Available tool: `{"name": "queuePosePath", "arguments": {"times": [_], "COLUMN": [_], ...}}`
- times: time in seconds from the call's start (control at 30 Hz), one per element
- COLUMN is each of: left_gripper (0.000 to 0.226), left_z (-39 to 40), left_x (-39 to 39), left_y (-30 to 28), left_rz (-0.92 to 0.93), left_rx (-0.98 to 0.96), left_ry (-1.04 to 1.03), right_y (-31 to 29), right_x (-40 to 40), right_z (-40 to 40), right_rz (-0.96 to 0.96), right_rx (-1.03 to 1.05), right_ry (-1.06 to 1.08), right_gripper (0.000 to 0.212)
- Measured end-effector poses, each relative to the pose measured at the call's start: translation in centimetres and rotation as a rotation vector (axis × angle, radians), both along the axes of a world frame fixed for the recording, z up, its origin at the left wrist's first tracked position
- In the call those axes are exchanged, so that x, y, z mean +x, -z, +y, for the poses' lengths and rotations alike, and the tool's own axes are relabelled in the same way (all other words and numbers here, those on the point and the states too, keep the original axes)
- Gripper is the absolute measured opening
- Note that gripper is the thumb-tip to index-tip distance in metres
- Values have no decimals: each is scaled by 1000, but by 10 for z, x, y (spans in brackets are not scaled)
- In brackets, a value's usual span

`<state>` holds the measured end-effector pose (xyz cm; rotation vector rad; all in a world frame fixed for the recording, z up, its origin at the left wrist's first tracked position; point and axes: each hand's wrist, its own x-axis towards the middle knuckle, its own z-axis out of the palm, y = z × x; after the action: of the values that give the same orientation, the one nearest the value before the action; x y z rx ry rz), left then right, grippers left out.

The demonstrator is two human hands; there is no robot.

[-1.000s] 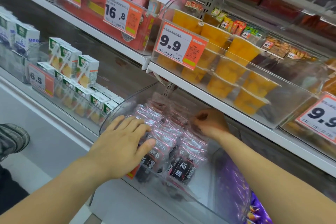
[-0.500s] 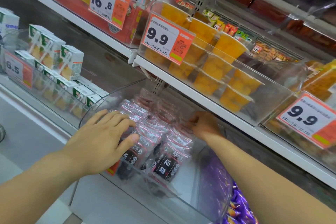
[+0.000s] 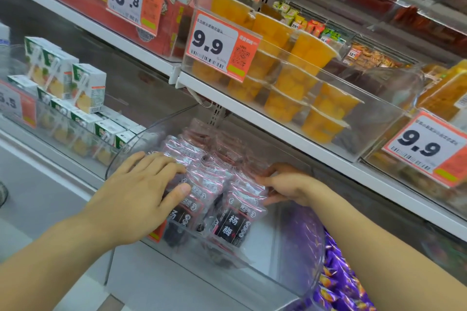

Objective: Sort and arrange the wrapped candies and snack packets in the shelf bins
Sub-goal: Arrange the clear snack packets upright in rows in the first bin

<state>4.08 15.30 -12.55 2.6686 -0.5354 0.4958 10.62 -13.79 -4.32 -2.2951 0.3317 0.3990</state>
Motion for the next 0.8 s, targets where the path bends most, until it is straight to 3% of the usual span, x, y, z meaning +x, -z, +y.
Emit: {"name": "queuePosePath", "arguments": {"times": [0.13,0.27,0.37,0.43,0.57,0.67,0.73,0.8], "left_gripper": [55,66,73,66,58,24,11,13], "left_z": [0,-1,-4,-13,-43,-61,-73,-84], "left_x": [-2,4,0,-12,-30,-23,-18,-15], "left_y": [0,-8,-29,-48,-69,-74,-80,-78], "left_rz": [10,75,193,165,285,318,253,95], "left_rx": [-2,-55,-246,-301,-12,111,135,217], "left_ry": [-11,6,18,143,423,413,369,343], "right_y": [3,-2,-18,-20,-10,-6,-3,-1], "right_x": [1,-3,-13,-17,-17,-13,-11,-7], "right_z": [-1,0,3,2,-3,-8,-11,-13], "right_rz": [-110,-61,-30,-152,-227,-192,-174,-147], "right_rx": [59,14,-314,-481,-459,-452,-484,-511], "right_ry": [72,46,-151,-237,-338,-388,-413,-420], "right_gripper": [19,19,53,66,91,110,115,115]}}
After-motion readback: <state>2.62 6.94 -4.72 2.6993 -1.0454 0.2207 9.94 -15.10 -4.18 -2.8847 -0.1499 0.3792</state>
